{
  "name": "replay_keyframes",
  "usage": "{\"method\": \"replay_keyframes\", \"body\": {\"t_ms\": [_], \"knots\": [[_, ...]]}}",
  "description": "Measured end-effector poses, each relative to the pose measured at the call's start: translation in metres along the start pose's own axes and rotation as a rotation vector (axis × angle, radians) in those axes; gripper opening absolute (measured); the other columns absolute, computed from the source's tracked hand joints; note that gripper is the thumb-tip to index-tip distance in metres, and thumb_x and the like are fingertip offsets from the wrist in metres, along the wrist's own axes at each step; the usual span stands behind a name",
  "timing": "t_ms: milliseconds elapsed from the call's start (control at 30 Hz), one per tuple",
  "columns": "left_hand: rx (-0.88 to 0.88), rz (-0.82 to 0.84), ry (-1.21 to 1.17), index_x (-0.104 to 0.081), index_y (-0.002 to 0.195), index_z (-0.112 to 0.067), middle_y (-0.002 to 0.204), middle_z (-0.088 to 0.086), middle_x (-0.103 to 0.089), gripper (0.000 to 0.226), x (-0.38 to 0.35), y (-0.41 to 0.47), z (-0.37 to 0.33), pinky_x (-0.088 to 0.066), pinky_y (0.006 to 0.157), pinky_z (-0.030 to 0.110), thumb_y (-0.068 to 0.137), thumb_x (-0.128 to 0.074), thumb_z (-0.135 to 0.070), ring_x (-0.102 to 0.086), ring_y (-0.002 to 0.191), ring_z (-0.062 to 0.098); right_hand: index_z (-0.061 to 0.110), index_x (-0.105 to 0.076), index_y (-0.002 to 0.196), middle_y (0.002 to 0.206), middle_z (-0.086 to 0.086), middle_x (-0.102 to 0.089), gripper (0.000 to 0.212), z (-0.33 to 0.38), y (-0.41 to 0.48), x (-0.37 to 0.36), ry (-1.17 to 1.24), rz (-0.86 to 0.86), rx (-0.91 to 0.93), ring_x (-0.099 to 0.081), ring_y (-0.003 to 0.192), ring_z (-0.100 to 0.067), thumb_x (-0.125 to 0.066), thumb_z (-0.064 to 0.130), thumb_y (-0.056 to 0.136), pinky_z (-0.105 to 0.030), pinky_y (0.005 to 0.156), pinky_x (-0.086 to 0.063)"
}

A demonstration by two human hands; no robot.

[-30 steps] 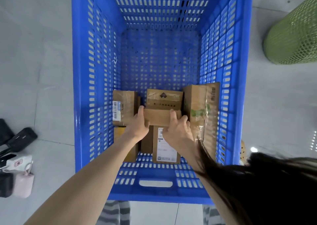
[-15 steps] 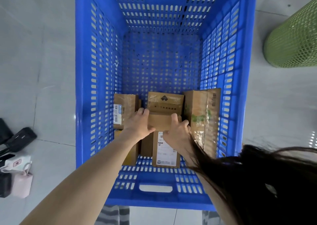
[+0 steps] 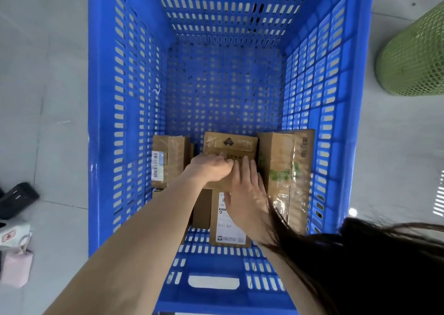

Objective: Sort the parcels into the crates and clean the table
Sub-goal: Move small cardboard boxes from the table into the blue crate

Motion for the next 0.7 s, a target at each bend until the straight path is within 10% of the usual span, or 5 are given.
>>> {"method": "replay_keyframes", "body": {"t_ms": [200, 433, 600, 700], "knots": [[0.0, -0.029, -0.073, -0.006, 0.151, -0.029, 0.159, 0.002, -0.009, 0.055, -0.004, -0.007, 0.003, -0.025, 0.11, 0.037, 0.099, -0.018, -0.04, -0.026, 0.141, 0.028, 0.013, 0.0, 0.151, 0.159, -0.008, 0.003, 0.066, -0.004, -0.004, -0.013, 0.043, 0.058, -0.042, 0.006, 0.146, -0.033, -0.037, 0.028, 0.099, -0.039, 0.118, -0.012], [-0.177, -0.23, -0.035, -0.02, 0.149, -0.018, 0.159, -0.002, -0.01, 0.05, 0.006, -0.014, -0.002, -0.011, 0.118, 0.04, 0.101, -0.029, -0.029, -0.01, 0.146, 0.015, 0.01, 0.011, 0.15, 0.158, -0.011, 0.016, 0.068, -0.024, 0.014, -0.022, 0.035, 0.253, -0.17, 0.011, 0.146, -0.029, -0.031, 0.033, 0.102, -0.037, 0.118, -0.008], [-0.03, -0.461, -0.343, -0.036, 0.139, -0.01, 0.144, 0.011, -0.035, 0.045, -0.003, -0.039, 0.033, -0.042, 0.103, 0.039, 0.099, -0.044, -0.028, -0.044, 0.127, 0.027, 0.01, 0.009, 0.151, 0.158, -0.01, 0.014, 0.073, -0.022, 0.016, -0.019, 0.13, 0.19, -0.215, 0.004, 0.147, -0.03, -0.04, 0.021, 0.097, -0.039, 0.115, -0.021], [0.115, -0.479, -0.591, -0.04, 0.134, -0.005, 0.123, 0.015, -0.058, 0.045, -0.011, -0.048, 0.046, -0.05, 0.089, 0.035, 0.095, -0.054, -0.023, -0.06, 0.109, 0.027, 0.003, -0.033, 0.143, 0.151, -0.021, -0.028, 0.065, -0.016, 0.006, -0.014, -0.004, -0.027, -0.116, -0.034, 0.138, -0.033, -0.061, 0.014, 0.086, -0.04, 0.098, -0.049]]}}
Point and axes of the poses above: each hand's wrist, its own y-axis towards the middle knuckle, its own x-axis out of the back of the hand, z = x × y, the point moved 9 cm from there along y, towards the middle knuckle
